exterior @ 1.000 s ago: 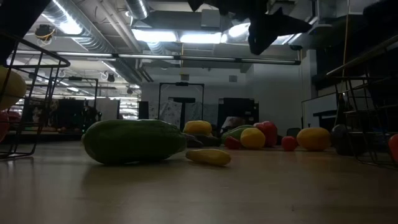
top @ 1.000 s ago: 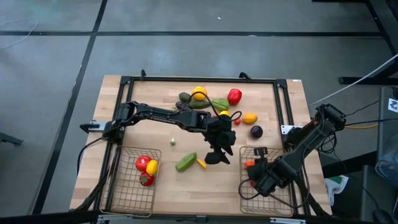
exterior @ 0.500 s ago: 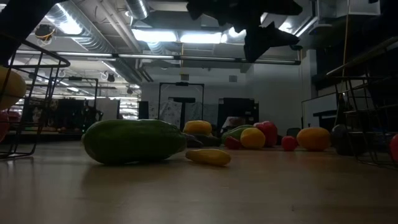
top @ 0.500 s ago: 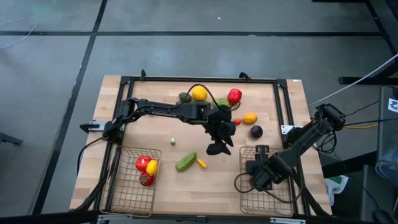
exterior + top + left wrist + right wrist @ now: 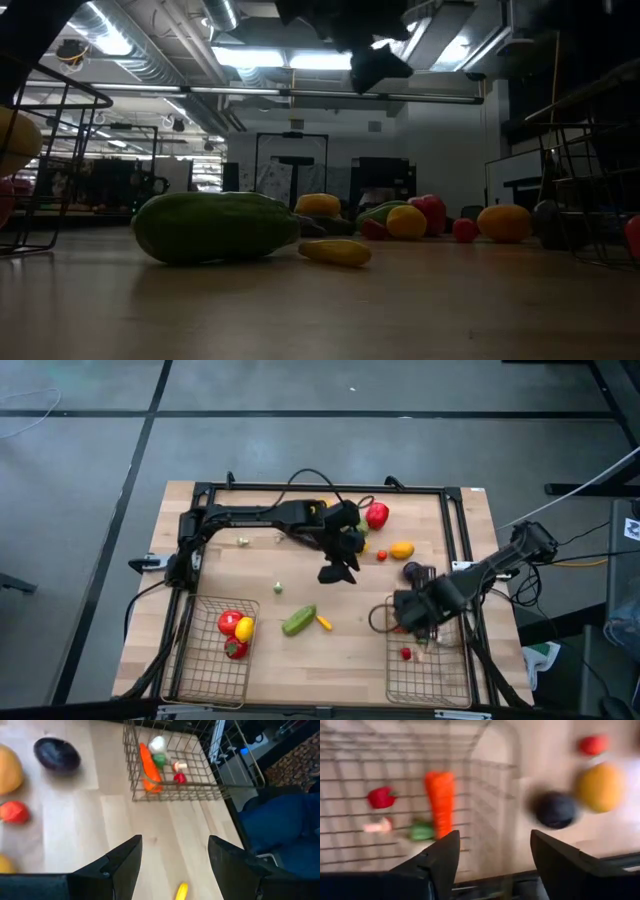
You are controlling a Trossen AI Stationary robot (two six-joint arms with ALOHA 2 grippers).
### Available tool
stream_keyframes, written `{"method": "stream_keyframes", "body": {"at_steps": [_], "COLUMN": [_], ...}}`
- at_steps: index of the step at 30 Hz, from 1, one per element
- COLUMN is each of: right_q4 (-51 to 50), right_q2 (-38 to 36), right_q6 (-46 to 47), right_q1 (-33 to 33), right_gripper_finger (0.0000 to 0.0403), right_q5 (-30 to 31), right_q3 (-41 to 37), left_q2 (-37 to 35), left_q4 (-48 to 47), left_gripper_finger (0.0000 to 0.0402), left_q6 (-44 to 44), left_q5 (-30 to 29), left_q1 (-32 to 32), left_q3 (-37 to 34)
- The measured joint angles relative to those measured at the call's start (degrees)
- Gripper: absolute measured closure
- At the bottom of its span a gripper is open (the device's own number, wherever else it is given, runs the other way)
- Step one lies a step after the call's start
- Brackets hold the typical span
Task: Sort produce into baskets
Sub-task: Put the right lemon into the left wire basket
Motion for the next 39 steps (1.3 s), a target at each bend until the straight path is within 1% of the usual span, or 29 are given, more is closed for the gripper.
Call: {"method": "stream_keyframes", "body": {"at_steps": [4,6,11,15,17,19,21,25,27,29,32,37,39], "right_q4": [-3.1,-3.6,-4.0,-3.4,-2.8,-1.6,-0.8,1.0,1.7,2.9,3.0,3.4,5.8], "right_q2": [-2.8,-3.9,-5.7,-5.8,-5.7,-5.7,-5.6,-5.6,-5.6,-5.6,-5.6,-5.6,-5.6], "right_q6": [-7.0,-9.5,-14.2,-15.8,-15.9,-15.9,-16.3,-22.2,-23.7,-24.7,-24.9,-28.7,-30.0], "right_q1": [-3.6,-6.6,-17.4,-24.7,-27.8,-30.4,-32.6,-36.7,-38.3,-39.5,-41.4,-44.3,-45.3], "right_gripper_finger": [0.0162,0.0162,0.0162,0.0162,0.0162,0.0162,0.0161,0.0161,0.016,0.015,0.0115,0.0022,0.001], "right_q5": [10.3,13.5,13.4,18.4,19.2,18.7,16.8,10.1,7.6,6.0,5.2,5.2,6.2], "right_q3": [1.7,1.7,1.7,1.7,1.7,1.7,1.7,1.7,1.7,1.6,1.6,1.5,0.4], "left_q2": [-1.1,-1.6,-2.3,-2.6,-2.6,-2.6,-2.6,-2.6,-2.6,-2.6,-2.6,-2.6,-2.6], "left_q4": [-3.1,-4.1,-5.3,-6.4,-6.6,-6.9,-7.3,-8.4,-9.2,-9.8,-10.8,-10.8,-10.8], "left_gripper_finger": [0.0178,0.0178,0.0178,0.0178,0.0178,0.0178,0.0178,0.0178,0.0178,0.0178,0.0178,0.0178,0.0178], "left_q6": [3.0,4.1,4.5,4.7,4.7,4.7,5.3,6.2,6.3,6.3,7.2,7.7,8.0], "left_q5": [0.1,0.1,0.1,0.1,0.1,0.1,0.1,0.1,0.1,0.1,0.1,0.1,0.1], "left_q1": [1.6,2.4,4.2,5.1,5.5,5.9,6.4,7.0,7.3,7.5,7.6,7.5,7.5], "left_q3": [0.0,0.0,0.0,0.0,0.0,0.0,0.0,0.0,0.0,0.0,0.0,0.0,0.0]}}
